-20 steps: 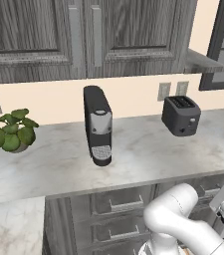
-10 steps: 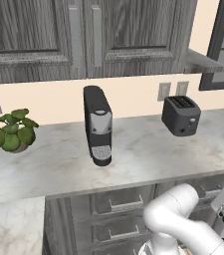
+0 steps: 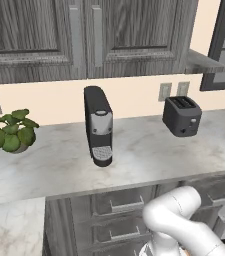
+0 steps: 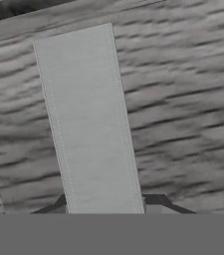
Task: Take the pizza cutter from the drawer on the right and place it on the dining counter for cutting.
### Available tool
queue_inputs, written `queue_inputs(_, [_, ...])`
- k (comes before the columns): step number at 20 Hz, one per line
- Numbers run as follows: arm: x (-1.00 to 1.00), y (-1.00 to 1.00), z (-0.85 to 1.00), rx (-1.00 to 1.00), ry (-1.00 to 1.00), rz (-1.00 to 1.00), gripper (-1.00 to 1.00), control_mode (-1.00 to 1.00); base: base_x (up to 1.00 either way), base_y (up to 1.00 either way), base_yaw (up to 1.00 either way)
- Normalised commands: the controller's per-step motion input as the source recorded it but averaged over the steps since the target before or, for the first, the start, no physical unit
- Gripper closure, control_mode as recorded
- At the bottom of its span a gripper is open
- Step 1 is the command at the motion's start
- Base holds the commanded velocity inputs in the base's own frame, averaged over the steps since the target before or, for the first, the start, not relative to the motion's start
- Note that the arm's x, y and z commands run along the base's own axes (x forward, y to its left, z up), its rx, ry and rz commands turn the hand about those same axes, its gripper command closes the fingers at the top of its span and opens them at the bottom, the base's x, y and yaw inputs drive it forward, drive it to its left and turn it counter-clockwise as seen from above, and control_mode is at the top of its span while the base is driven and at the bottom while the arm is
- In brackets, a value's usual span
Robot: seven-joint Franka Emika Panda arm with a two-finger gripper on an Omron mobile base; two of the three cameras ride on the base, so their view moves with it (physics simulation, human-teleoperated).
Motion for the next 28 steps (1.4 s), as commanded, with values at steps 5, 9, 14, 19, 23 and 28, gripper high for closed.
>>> queue_inputs(5, [-0.55,-0.25,0.0,0.0,0.0,0.0,1.0,-1.0,0.0,0.0,0.0])
queue_inputs(9, [-0.66,-0.2,-0.01,0.0,0.0,0.0,1.0,-1.0,0.0,0.0,0.0])
queue_inputs(14, [-0.69,-0.24,-0.01,0.0,0.01,0.0,1.0,-1.0,0.0,0.0,0.0])
queue_inputs(19, [-0.67,-0.21,-0.03,0.0,0.01,0.0,1.0,-1.0,0.0,0.0,0.0])
queue_inputs(23, [-0.72,-0.21,-0.06,0.0,0.0,0.0,1.0,-1.0,0.0,0.0,0.0])
queue_inputs(28, [-0.68,-0.21,-0.03,0.0,0.0,0.0,1.0,-1.0,0.0,0.0,0.0])
